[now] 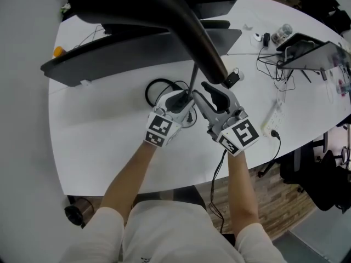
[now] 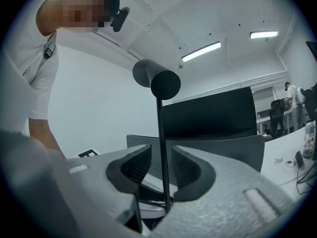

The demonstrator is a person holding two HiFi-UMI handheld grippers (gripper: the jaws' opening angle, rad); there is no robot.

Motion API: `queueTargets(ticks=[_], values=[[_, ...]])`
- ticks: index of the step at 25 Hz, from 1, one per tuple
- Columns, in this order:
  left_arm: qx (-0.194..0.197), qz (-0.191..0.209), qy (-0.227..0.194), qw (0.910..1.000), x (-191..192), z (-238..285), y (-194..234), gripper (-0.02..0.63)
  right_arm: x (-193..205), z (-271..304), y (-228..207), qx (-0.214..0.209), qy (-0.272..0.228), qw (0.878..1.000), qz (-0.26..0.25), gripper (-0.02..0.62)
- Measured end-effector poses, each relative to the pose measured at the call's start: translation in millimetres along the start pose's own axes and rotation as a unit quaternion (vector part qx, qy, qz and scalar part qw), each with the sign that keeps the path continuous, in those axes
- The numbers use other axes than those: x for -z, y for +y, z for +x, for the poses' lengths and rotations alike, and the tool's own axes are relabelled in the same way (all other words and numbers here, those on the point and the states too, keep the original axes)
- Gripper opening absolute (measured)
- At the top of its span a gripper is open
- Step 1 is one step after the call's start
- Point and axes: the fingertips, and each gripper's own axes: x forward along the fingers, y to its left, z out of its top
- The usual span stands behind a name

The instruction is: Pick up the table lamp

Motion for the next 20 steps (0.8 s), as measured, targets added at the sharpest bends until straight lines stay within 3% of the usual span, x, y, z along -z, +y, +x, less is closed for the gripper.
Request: queueTargets(ticks=[16,20], values=[[-0.002,0.003,-0.006,1.0,24,21,5,0.107,-12,20,-6,-0.043,-0.027,0.998,-0.026,0.124],[-0.003,0.01,-0.003,0.9999,34,25,4,0.064,-17,23,-6,-0.053,-0.037,0.998,-0.023,0.124]])
